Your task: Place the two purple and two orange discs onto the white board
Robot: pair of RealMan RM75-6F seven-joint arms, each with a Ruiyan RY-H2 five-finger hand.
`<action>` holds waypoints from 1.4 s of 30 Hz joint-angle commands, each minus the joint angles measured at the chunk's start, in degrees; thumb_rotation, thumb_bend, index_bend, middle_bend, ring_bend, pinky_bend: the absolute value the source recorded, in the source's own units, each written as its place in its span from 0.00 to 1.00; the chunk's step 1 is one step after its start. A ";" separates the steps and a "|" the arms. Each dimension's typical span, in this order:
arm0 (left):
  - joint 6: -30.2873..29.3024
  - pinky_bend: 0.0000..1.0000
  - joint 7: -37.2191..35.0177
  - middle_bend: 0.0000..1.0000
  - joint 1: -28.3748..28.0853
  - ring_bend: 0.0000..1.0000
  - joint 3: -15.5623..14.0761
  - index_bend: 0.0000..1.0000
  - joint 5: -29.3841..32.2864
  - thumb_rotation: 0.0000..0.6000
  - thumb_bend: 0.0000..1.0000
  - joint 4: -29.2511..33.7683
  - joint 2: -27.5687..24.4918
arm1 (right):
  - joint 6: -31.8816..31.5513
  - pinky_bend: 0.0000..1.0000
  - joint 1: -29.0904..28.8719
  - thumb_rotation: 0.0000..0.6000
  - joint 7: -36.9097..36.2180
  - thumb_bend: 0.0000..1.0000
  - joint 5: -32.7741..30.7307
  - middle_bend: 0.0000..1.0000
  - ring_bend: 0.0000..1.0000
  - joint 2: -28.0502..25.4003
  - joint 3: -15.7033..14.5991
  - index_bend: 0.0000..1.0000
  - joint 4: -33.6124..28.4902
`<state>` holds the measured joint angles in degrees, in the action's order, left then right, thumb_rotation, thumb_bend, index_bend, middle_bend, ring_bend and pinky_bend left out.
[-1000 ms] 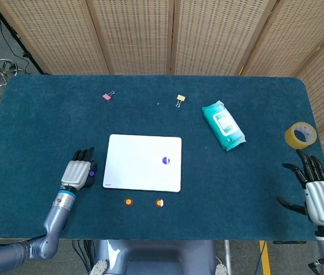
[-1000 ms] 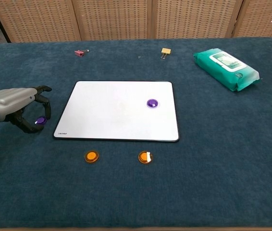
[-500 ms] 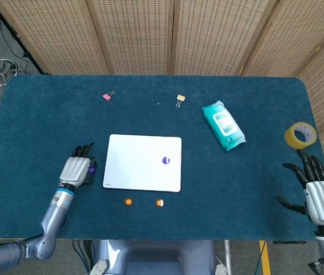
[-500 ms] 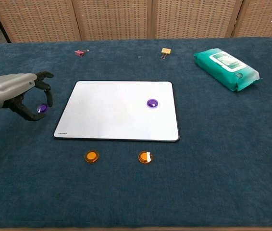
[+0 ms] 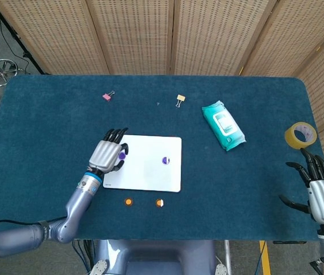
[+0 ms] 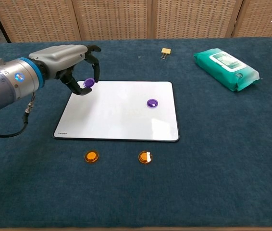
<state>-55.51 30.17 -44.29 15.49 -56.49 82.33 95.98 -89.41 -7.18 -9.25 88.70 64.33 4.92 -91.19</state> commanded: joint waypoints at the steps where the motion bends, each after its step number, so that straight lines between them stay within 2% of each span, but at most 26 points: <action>1: 1.16 0.00 2.01 0.00 -2.72 0.00 0.80 0.52 2.19 1.00 0.36 -3.22 2.98 | 0.07 0.00 0.08 1.00 -0.17 0.04 -0.16 0.00 0.00 -0.03 0.10 0.24 0.10; 13: 4.35 0.00 -0.13 0.00 -7.18 0.00 1.00 0.52 5.16 1.00 0.36 -14.22 11.48 | 1.56 0.00 -0.11 1.00 -0.81 0.04 -1.01 0.00 0.00 0.33 0.46 0.24 1.08; 23: 5.60 0.00 -1.94 0.00 -9.27 0.00 1.40 0.52 4.96 1.00 0.36 -19.41 15.17 | 2.38 0.00 -0.18 1.00 -1.53 0.04 -1.94 0.00 0.00 0.48 0.91 0.24 1.84; 35: 6.61 0.00 -2.18 0.00 -10.72 0.00 1.77 0.52 5.63 1.00 0.36 -22.44 17.19 | 2.58 0.00 -0.07 1.00 -2.41 0.04 -2.38 0.00 0.00 0.34 1.34 0.24 2.26; 38: 6.26 0.00 -2.63 0.00 -10.71 0.00 1.81 0.48 5.33 1.00 0.35 -22.73 17.52 | 2.54 0.00 0.00 1.00 -2.42 0.04 -2.41 0.00 0.00 0.30 1.39 0.24 2.30; 42: 5.63 0.00 -2.47 0.00 -10.50 0.00 1.76 0.33 5.19 1.00 0.34 -22.42 17.21 | 2.57 0.00 0.04 1.00 -2.38 0.04 -2.43 0.00 0.00 0.30 1.44 0.24 2.32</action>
<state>-49.80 27.50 -54.86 17.30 -51.33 59.82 113.30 -86.84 -7.14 -11.63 86.28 64.63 6.36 -88.88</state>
